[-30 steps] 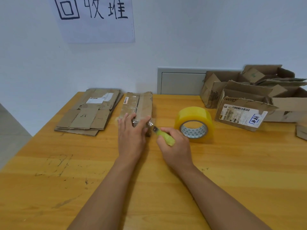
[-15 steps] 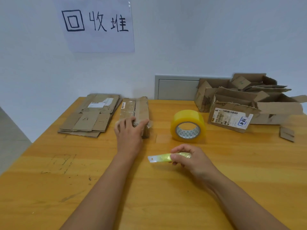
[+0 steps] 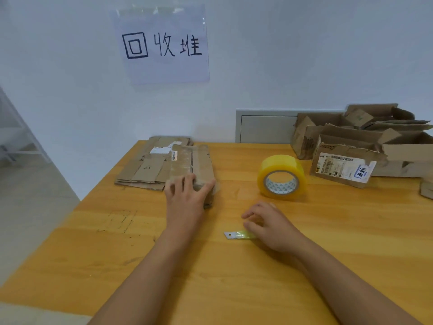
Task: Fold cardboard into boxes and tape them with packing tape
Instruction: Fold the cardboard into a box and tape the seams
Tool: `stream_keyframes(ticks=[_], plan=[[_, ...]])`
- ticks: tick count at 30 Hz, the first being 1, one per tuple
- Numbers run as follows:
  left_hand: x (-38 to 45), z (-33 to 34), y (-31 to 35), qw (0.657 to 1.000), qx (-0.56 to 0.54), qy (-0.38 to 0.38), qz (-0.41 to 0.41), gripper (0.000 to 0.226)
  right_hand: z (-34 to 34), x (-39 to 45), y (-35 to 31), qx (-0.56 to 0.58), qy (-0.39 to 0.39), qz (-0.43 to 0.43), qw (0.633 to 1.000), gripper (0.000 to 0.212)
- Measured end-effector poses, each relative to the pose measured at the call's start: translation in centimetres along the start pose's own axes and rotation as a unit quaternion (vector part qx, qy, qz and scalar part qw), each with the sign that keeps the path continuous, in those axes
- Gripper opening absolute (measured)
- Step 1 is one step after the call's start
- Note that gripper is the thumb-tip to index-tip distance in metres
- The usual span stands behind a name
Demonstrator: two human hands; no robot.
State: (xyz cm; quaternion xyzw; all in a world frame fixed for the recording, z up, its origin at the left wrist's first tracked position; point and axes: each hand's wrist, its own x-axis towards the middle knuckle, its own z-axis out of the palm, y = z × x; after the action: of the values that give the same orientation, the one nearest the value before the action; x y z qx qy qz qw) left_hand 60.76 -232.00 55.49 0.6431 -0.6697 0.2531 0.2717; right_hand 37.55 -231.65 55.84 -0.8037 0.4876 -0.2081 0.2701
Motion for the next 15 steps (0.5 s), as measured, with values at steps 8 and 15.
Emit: stream_keyframes(ticks=[8,15], plan=[[-2.4,-1.8,0.5,0.998,-0.024,-0.051,-0.011,0.054,3.0,2.9,-4.0,0.136,0.063,-0.016,0.989,0.064],[-4.1,-3.9,0.3,0.962,-0.19,-0.094,-0.172,0.079,5.2,3.0,-4.8,0.126,0.078,-0.03,0.989,0.067]])
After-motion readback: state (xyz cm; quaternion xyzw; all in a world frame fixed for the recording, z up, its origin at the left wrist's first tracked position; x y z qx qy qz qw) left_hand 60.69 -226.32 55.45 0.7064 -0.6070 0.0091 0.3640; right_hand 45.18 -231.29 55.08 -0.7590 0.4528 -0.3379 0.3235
